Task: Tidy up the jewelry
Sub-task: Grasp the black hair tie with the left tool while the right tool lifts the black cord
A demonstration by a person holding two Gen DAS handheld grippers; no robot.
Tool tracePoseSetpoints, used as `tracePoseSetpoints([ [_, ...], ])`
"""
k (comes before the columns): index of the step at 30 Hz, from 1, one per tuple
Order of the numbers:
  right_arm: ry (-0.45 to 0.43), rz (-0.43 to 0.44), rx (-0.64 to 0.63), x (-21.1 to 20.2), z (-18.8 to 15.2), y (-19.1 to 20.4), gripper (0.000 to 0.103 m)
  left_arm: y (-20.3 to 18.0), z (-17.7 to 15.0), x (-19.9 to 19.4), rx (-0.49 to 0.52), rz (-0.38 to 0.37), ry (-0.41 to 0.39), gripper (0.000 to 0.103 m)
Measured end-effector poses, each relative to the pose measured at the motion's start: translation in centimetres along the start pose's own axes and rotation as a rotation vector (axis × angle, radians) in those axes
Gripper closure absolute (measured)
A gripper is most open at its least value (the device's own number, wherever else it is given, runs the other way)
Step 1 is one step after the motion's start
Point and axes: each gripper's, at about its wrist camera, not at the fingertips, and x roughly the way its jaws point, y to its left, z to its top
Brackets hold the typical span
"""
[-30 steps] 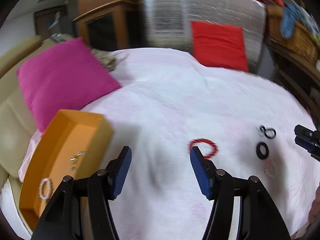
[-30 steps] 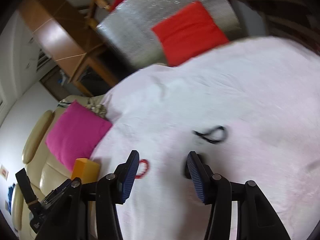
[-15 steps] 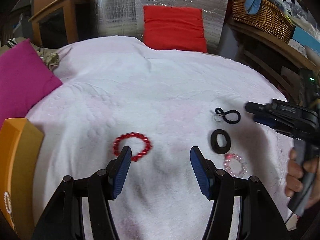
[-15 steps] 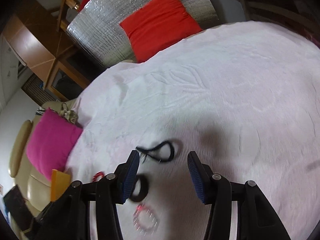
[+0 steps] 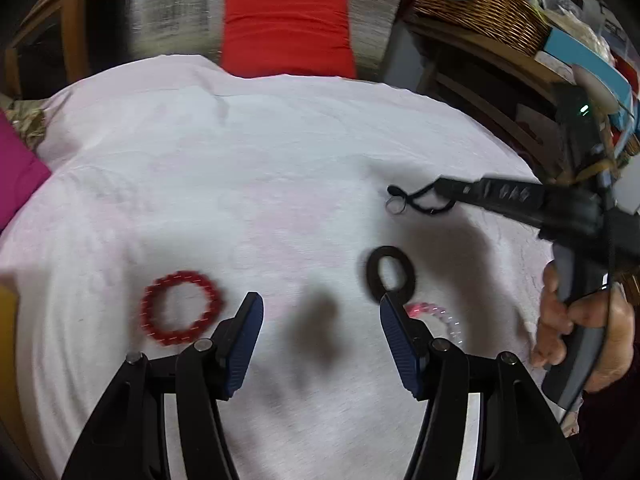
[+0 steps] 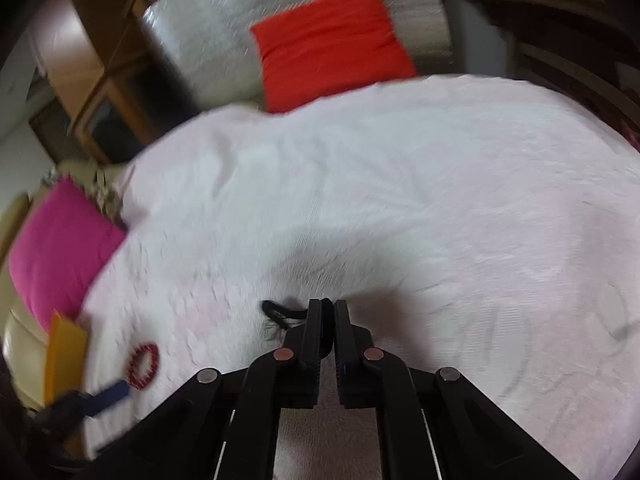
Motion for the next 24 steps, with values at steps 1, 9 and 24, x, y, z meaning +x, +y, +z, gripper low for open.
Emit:
tracePoseSetpoints([
  [1,-0.006,0.007,0.017,-0.3,0.1,-0.4,0.096,-0.4,0.1,0.4,0.002,-0.013,0.003,0.041],
  [9,-0.013,0.036,0.099,-1.6,0.5,-2.3,0.096,-2.6,1.5,3.7,-0.014,-0.076,0.04,0.041],
  [24,-0.038,0.079,0.094,-2.3,0.5,-1.4,0.096,-2.7,2.6,3.3,0.007,-0.051,-0.009,0.092],
])
